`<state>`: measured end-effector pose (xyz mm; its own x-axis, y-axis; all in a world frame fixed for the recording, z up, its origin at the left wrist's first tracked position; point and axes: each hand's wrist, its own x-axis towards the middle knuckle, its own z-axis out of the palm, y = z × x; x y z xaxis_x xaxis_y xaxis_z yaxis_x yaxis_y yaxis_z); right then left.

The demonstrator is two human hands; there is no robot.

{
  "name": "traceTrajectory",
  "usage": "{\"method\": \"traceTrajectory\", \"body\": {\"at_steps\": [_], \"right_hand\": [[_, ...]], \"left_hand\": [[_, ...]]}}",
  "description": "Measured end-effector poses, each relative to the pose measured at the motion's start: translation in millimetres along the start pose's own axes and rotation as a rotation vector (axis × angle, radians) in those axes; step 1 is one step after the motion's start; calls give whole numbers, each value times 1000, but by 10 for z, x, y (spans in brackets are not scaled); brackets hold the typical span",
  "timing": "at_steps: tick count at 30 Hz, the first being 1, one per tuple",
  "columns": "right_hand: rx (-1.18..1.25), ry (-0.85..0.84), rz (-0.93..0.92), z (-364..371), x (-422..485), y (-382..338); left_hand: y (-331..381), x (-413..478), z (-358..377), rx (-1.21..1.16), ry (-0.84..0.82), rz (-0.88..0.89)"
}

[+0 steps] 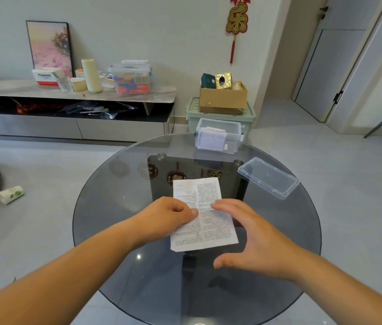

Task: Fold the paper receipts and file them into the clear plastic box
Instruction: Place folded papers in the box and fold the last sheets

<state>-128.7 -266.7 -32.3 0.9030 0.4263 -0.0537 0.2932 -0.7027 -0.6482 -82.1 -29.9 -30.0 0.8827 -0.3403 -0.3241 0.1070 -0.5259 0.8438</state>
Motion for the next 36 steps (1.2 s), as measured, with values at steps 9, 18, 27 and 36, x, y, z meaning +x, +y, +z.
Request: {"method": "traceTrajectory", "body": {"at_steps": [9,18,27,36], "right_hand": [[20,204,-75,101,171,76],[132,283,93,27,317,-44],[67,351,216,163,586,45],[-297,460,-27,256,465,96]], "left_hand": [[177,61,37,17,57,-127],[88,-120,-156,-130,-93,72],[-129,185,82,258,366,225],[-230,347,145,453,484,235]]}}
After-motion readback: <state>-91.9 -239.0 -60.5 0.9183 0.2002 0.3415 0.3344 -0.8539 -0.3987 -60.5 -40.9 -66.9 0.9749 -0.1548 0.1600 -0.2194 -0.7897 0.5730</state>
